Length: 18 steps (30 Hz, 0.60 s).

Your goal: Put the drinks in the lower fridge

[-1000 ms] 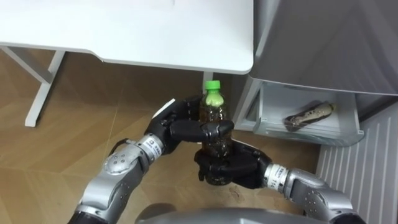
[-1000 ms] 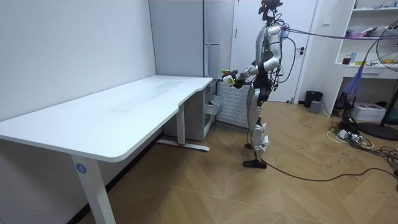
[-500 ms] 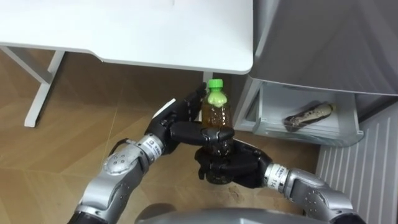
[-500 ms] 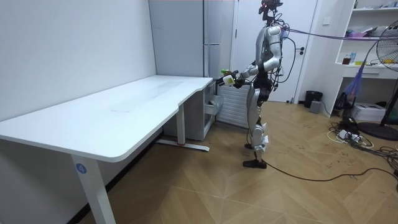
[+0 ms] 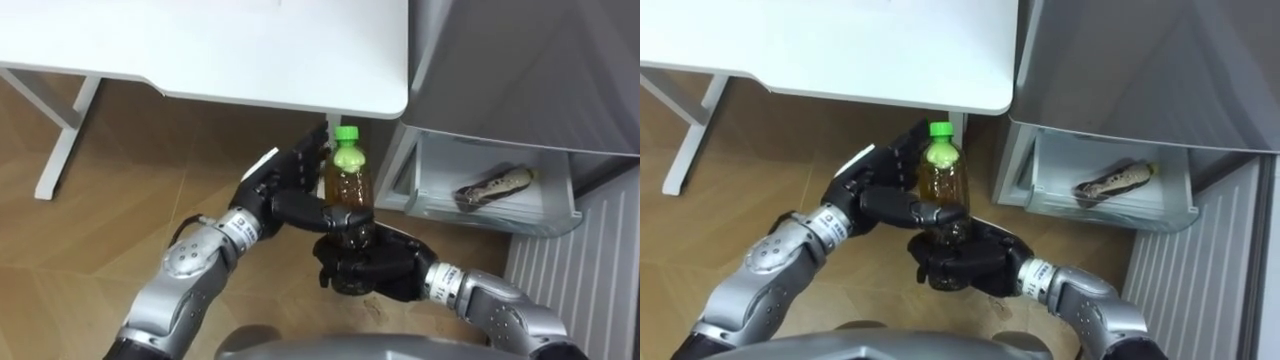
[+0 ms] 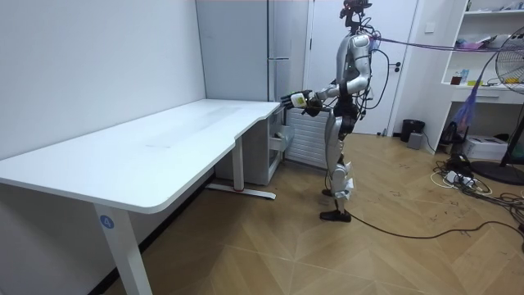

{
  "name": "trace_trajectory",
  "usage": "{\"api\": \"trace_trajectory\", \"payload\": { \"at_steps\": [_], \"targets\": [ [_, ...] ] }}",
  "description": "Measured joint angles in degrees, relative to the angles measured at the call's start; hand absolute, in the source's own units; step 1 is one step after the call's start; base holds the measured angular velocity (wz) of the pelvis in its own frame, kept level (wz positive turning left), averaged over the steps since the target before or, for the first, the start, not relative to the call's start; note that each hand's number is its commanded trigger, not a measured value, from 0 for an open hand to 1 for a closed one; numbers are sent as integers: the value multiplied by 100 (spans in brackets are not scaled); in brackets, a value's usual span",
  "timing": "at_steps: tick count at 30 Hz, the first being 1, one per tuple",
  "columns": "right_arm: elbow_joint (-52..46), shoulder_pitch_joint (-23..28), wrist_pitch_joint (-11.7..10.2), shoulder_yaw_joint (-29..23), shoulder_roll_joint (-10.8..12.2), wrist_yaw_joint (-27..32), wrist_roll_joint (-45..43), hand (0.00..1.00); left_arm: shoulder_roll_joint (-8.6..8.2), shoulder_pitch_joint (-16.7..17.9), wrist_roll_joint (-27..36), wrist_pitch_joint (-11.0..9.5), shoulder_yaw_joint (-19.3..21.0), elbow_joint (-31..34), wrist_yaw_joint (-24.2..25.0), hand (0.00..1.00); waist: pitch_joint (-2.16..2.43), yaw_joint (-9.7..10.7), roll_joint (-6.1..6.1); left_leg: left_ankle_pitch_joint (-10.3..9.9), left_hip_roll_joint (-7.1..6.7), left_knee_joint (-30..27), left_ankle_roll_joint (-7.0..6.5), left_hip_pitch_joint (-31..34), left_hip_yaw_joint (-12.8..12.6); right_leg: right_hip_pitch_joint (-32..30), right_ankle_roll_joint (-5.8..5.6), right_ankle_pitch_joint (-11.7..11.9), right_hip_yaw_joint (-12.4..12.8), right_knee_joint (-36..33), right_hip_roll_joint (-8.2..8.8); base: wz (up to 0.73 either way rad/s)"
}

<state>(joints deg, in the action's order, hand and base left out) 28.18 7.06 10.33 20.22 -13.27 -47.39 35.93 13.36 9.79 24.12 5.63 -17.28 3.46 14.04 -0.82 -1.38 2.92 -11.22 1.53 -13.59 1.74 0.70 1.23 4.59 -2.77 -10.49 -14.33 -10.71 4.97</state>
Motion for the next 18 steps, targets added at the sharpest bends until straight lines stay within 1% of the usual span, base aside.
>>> {"api": "trace_trajectory", "payload": {
  "at_steps": [1, 2, 3, 4, 5, 7, 8, 10, 13, 16, 18],
  "targets": [
    [0, 10, 0, -1, -14, 29, 5, 100, -9, -44, 4, -116, 74, 100, -52, 0, -1, -46, 0, 0, 3, 6, 0, -18, -8, 8, 0, 0, 0, 1, 0, -4],
    [0, 11, 0, -3, -17, 52, 1, 100, -9, -50, 3, -167, 120, 154, -97, 0, 0, -67, -1, 0, 7, 7, 0, -28, -19, 12, 0, 0, 0, 1, -1, 0],
    [0, 11, 0, -7, -21, 110, -1, 100, -10, -60, 2, -283, 237, 191, -171, 0, 1, -82, -3, 0, 9, 6, 0, -38, -17, 25, 0, 0, -3, 3, -5, 0],
    [1, 12, -1, -11, -31, 149, 0, 100, -8, -62, 1, -346, 377, 192, -263, 0, 1, -89, -8, 0, 10, 6, 0, -53, -14, 43, 0, 0, -6, 10, -7, 0],
    [1, 19, -2, -16, -40, 162, 0, 100, -2, -61, 1, -349, 440, 200, -319, 0, 3, -97, -11, 0, 9, 3, 0, -56, -11, 46, 0, 0, -6, 11, -8, 0],
    [3, 129, -13, -96, -77, 198, 3, 100, 4, -62, 1, -350, 670, 302, -541, 0, 3, -182, -13, 0, 7, -3, 1, -51, -5, 47, 2, 1, -10, 15, -9, 0],
    [7, 159, -13, -121, -87, 204, 2, 100, 6, -61, -1, -350, 711, 348, -599, 0, 3, -209, -16, -1, 7, -7, 1, -48, -3, 45, 2, 1, -9, 15, -9, 0],
    [6, 282, -13, -183, -137, 220, -2, 100, -2, -61, -1, -360, 942, 559, -791, 0, 3, -269, -32, -1, 6, -8, 1, -45, 5, 48, 2, 2, -7, 14, -10, 0],
    [2, 425, -12, -315, -154, 219, -26, 100, -10, -61, -2, -529, 1182, 642, -1036, 0, 3, -347, -106, 0, 5, -5, 1, -51, 5, 60, 2, 2, -7, 13, -8, 0],
    [-5, 502, -14, -423, -188, 219, -30, 100, -51, -60, -1, -601, 1305, 642, -1262, 0, 0, -370, -156, 0, 6, -1, 1, -61, 5, 66, 2, 2, -5, 13, -9, 0],
    [-5, 529, -28, -489, -188, 218, -30, 100, -51, -58, -5, -640, 1326, 641, -1378, 0, -4, -377, -166, 0, 6, 6, 1, -100, 1, 100, 2, 2, -4, 14, -9, 0]
  ]
}}
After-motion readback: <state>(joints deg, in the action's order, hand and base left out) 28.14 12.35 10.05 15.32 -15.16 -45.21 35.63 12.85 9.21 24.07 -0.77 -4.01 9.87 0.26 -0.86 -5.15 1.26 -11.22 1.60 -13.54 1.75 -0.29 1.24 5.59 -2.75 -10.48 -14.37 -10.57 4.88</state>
